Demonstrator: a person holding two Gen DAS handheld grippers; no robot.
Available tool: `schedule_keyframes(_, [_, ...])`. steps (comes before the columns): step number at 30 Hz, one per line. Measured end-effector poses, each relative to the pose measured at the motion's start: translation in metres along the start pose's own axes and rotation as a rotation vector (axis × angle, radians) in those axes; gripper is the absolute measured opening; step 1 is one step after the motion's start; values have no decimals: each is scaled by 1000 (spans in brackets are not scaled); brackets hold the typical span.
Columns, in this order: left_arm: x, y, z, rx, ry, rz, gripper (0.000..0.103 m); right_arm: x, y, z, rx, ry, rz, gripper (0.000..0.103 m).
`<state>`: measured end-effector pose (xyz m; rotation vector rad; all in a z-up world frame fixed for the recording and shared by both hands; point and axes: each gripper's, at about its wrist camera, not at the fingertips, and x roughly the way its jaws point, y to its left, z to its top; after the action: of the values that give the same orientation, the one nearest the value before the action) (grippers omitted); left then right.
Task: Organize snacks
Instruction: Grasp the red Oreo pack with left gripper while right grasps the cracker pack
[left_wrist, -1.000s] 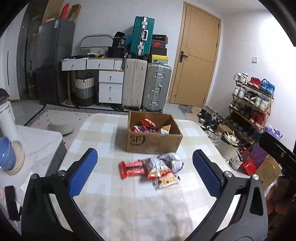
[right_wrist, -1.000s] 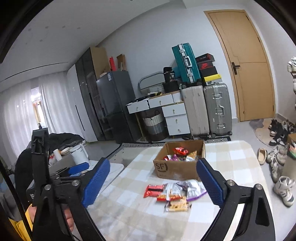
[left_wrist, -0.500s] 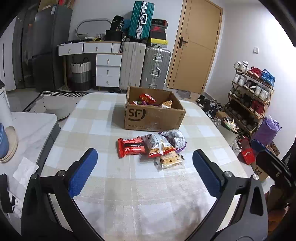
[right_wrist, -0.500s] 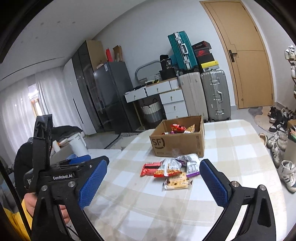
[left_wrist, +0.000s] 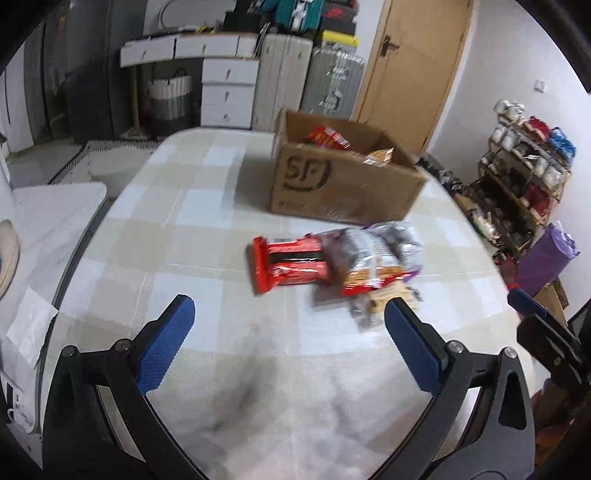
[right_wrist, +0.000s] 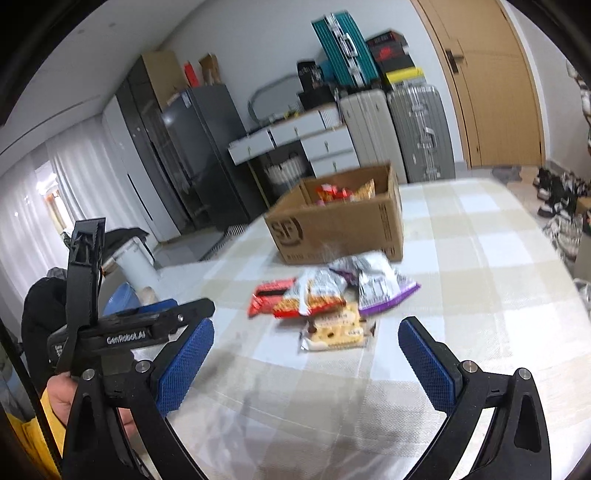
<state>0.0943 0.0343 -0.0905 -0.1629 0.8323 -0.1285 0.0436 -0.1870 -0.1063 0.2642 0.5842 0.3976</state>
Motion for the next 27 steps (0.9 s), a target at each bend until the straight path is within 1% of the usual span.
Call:
schedule_keyframes(3, [33,12,7,-19,57,3,103,27,-7,-1,18,63,1,102])
schedule_keyframes(6, [69,21,17,-32,106,45,103,56,-14,-1,24,127,-24,102])
schedule_keyframes(8, [91,26,24,-51,137,40,103,76,-18,-2,23,174,-41,102])
schedule_keyframes(11, [118,32,36,-73,166,40,103,102,-19,-3,5,239,-68,102])
schedule_keyframes(14, [139,33,45,-78,185,55,102,121,-18,-5,-19,280,-90,102])
schedule_keyframes(16, [153,28,49,-61,204,50,103,129,-17,-6,-42,285,-114,102])
schedule_keyframes(18, [166,22,51,-40,223,67,103,137,-16,-7,-72,299,-147,102])
schedule_keyframes(21, [177,17,54,-25,211,78,103,143,-13,-9,-82,313,-151,102])
schedule_keyframes(25, [187,10,59,-12,204,80,103,148,-13,-9,-103,307,-158,102])
schedule_keyframes(27, [191,9,62,-4,195,70,98,150,-13,-9,-106,306,-158,102])
